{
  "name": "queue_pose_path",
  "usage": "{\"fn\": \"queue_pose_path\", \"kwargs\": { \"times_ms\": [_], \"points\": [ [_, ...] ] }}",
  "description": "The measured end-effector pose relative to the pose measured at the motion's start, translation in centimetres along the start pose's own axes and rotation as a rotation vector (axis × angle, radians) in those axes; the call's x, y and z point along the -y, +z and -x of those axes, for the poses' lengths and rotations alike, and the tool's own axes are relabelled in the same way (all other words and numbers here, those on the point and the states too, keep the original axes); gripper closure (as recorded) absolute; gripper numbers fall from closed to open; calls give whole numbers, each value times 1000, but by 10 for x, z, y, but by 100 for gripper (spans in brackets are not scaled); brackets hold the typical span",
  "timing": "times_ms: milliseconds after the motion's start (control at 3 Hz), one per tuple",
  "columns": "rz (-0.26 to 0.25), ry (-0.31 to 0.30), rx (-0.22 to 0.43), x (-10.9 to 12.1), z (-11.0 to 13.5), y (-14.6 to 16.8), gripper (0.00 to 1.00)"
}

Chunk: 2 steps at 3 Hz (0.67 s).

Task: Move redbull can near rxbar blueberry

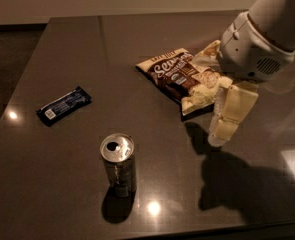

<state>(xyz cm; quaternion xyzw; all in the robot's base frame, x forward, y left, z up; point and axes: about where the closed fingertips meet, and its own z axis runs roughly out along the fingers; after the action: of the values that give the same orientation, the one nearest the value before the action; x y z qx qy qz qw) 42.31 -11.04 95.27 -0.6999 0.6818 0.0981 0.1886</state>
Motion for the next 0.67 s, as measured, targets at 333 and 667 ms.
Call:
{"fn": "queue_pose_path", "kwargs": {
  "times_ms": [333,667],
  "points": [
    [74,-54,102,-25,27,19,0],
    [129,-84,191,-47,53,36,0]
  ]
}}
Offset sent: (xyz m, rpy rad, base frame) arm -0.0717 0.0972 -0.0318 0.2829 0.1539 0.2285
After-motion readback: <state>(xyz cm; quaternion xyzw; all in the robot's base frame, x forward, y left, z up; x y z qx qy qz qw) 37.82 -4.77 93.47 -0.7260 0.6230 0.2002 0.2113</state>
